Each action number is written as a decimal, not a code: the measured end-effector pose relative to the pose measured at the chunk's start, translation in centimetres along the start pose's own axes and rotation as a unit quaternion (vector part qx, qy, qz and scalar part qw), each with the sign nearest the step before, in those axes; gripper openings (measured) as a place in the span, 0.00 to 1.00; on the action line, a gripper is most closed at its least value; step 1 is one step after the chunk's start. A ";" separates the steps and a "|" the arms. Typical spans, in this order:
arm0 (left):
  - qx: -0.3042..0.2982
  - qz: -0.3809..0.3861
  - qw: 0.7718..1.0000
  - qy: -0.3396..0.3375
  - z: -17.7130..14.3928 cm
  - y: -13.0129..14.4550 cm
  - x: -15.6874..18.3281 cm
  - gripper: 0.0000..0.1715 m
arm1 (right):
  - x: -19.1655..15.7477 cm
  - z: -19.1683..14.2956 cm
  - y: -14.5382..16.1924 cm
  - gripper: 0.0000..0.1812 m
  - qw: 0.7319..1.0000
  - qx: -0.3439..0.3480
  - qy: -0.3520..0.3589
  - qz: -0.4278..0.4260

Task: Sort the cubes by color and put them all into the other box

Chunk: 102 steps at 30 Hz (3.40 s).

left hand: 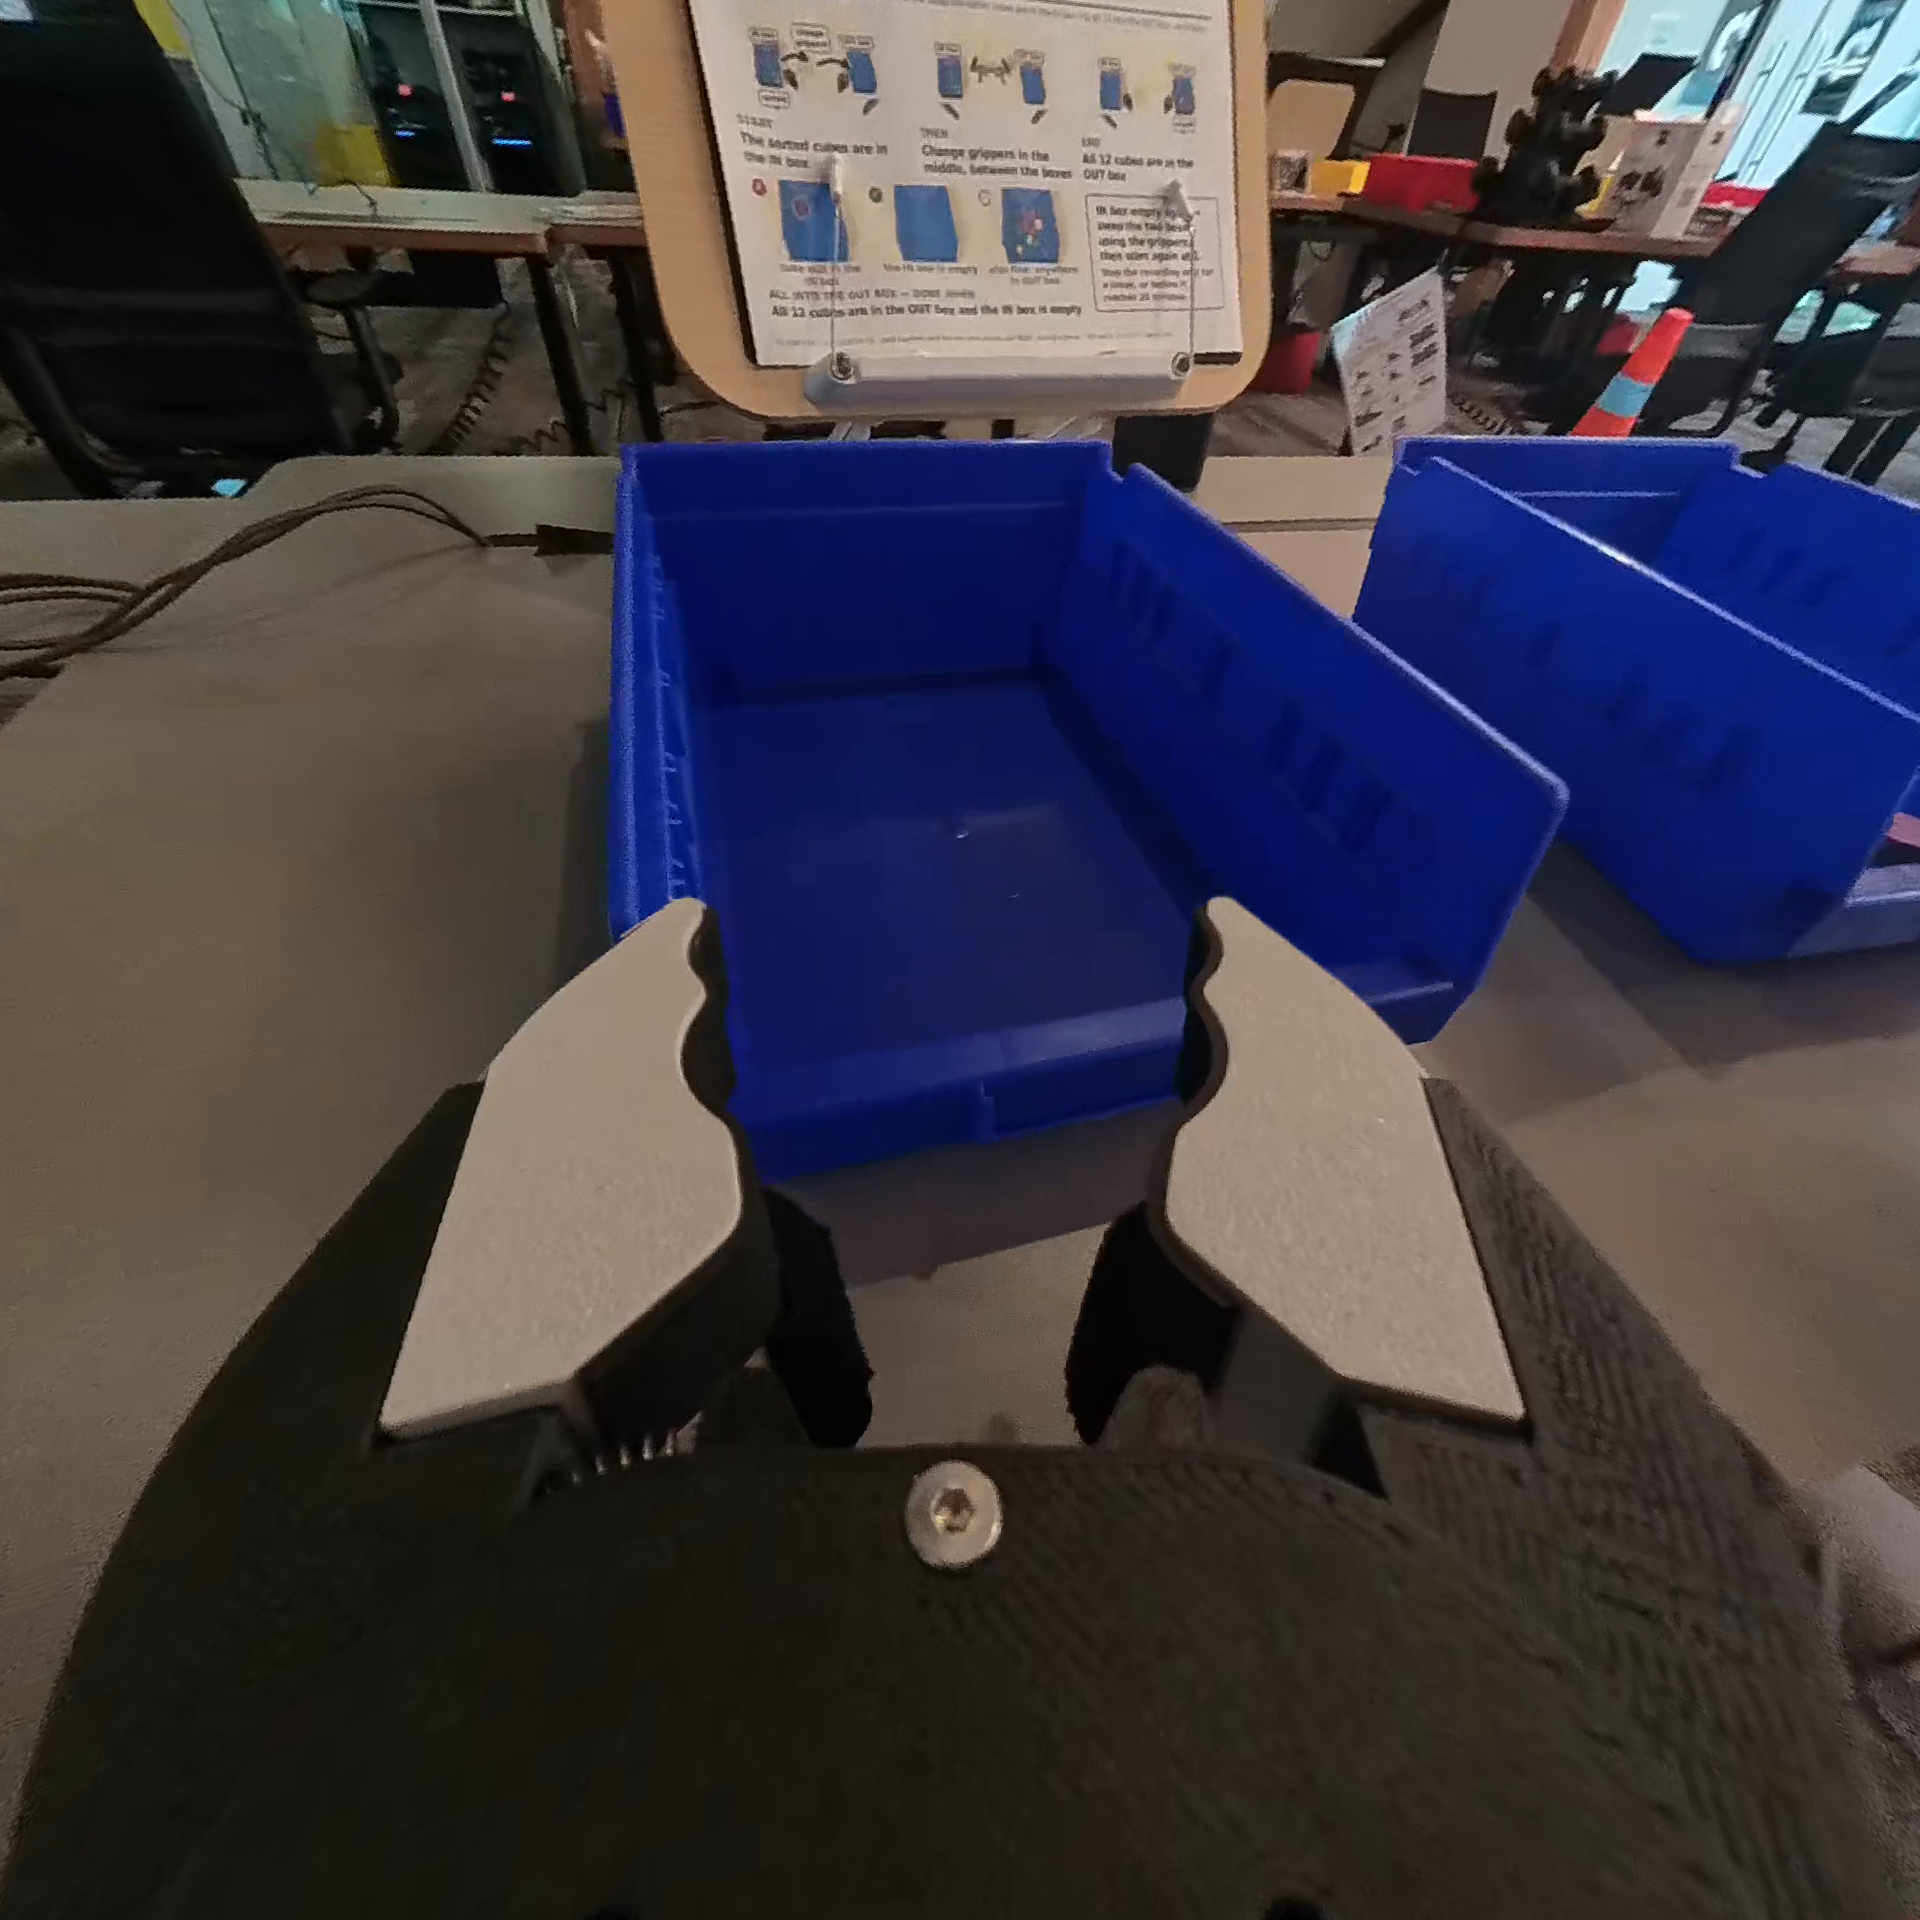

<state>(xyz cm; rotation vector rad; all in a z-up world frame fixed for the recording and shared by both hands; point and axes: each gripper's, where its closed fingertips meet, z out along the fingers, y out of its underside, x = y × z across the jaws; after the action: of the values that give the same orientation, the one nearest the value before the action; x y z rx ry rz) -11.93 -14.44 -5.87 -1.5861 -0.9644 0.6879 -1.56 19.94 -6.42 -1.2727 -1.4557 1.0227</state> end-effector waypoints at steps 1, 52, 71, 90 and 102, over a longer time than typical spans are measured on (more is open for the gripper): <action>0.003 0.001 1.000 0.001 -0.1 0.1 -0.1 0.49 | -0.1 0.1 0.1 0.29 1.000 0.003 0.002 -0.008; 0.104 -0.009 0.994 0.023 0.1 -5.2 0.8 0.47 | 2.8 -1.3 0.2 0.34 0.998 0.038 0.040 -0.013; 0.034 0.052 0.996 -0.068 2.6 -0.5 -5.4 0.51 | -5.0 2.0 0.8 0.37 0.999 -0.004 0.041 -0.025; -0.046 0.056 0.995 -0.065 5.3 2.4 -7.0 0.05 | -5.1 8.3 0.6 0.19 0.995 -0.077 0.046 -0.040; -0.094 -0.002 0.990 -0.102 1.3 3.3 -9.3 0.03 | -6.8 8.7 0.5 0.08 0.991 -0.075 -0.013 -0.110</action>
<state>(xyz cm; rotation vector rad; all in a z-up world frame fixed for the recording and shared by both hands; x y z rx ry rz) -16.93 -22.00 -9.87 -1.7001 -1.2107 0.7866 -9.60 13.11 -9.66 -1.1759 -1.6774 0.7978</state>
